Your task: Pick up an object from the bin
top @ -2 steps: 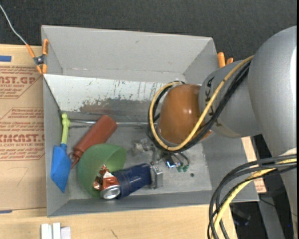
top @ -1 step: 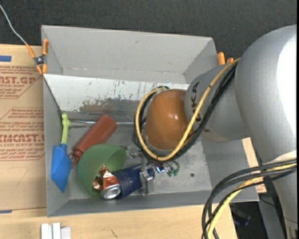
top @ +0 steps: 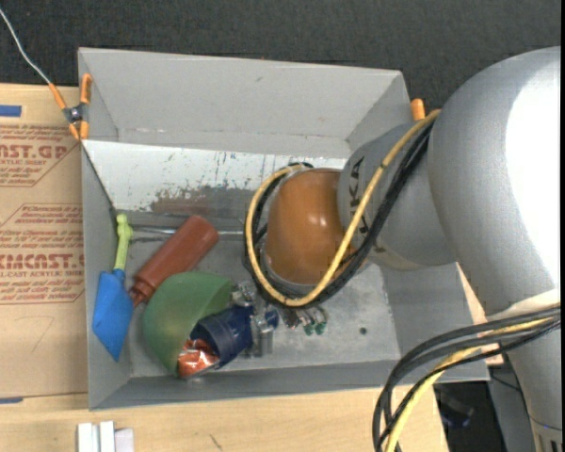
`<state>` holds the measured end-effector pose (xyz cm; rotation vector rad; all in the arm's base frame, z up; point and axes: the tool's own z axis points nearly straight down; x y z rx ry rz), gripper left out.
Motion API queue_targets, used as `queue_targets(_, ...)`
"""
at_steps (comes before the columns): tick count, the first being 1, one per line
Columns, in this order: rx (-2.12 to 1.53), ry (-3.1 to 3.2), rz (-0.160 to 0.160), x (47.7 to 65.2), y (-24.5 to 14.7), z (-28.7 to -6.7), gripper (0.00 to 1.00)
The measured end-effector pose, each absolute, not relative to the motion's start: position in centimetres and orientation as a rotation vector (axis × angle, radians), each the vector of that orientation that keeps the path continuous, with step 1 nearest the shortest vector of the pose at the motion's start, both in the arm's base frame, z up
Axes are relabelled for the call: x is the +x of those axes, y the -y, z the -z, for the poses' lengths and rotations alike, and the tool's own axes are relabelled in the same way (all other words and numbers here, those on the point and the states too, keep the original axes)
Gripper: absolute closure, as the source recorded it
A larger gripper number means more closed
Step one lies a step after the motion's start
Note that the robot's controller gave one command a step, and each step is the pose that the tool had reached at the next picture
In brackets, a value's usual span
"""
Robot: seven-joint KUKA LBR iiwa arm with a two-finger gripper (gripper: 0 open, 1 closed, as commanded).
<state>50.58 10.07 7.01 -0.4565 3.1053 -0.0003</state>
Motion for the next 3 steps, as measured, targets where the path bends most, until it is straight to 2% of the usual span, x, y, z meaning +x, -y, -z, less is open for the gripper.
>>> queue_targets(1, -0.457, -3.105, 0.001, 50.6, -10.1, -7.0, 1.0)
queue_targets(2, -0.491, -3.106, 0.001, 50.6, -10.2, -14.4, 1.0)
queue_targets(3, -0.494, -3.099, -0.001, 50.7, -10.0, -16.4, 1.0)
